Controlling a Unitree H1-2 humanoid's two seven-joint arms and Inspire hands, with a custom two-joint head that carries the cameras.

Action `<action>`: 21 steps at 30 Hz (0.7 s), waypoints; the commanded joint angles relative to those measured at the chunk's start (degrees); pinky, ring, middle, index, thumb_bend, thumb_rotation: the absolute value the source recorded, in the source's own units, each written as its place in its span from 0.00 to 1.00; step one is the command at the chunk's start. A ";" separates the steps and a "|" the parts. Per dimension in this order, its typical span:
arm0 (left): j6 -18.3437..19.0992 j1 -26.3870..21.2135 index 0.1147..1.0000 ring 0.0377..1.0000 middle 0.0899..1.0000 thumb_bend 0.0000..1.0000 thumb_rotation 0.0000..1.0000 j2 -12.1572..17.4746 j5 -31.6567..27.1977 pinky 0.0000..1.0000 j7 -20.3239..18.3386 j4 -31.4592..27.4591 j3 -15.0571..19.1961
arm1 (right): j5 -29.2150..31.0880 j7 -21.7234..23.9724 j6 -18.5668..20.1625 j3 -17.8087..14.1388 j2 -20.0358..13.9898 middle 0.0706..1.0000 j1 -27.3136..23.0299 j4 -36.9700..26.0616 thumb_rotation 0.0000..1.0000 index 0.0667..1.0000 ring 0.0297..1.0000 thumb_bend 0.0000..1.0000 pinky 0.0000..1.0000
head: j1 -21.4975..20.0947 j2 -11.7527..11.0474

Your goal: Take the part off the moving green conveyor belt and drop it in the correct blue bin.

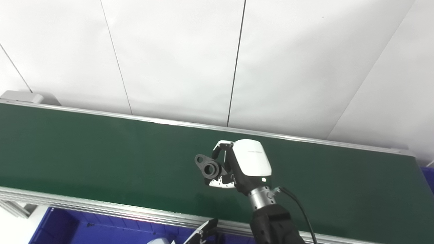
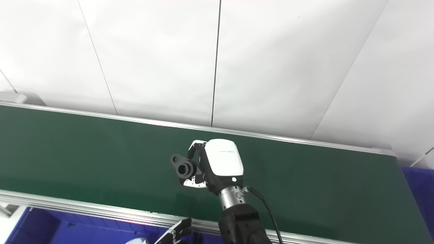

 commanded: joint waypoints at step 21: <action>5.25 0.91 1.00 1.00 0.99 0.71 0.79 6.01 -8.39 1.00 -2.54 -10.98 4.04 | -8.39 22.32 -1.36 -8.92 -8.68 0.18 11.41 -28.66 0.15 0.44 0.13 0.51 0.10 | -20.09 12.57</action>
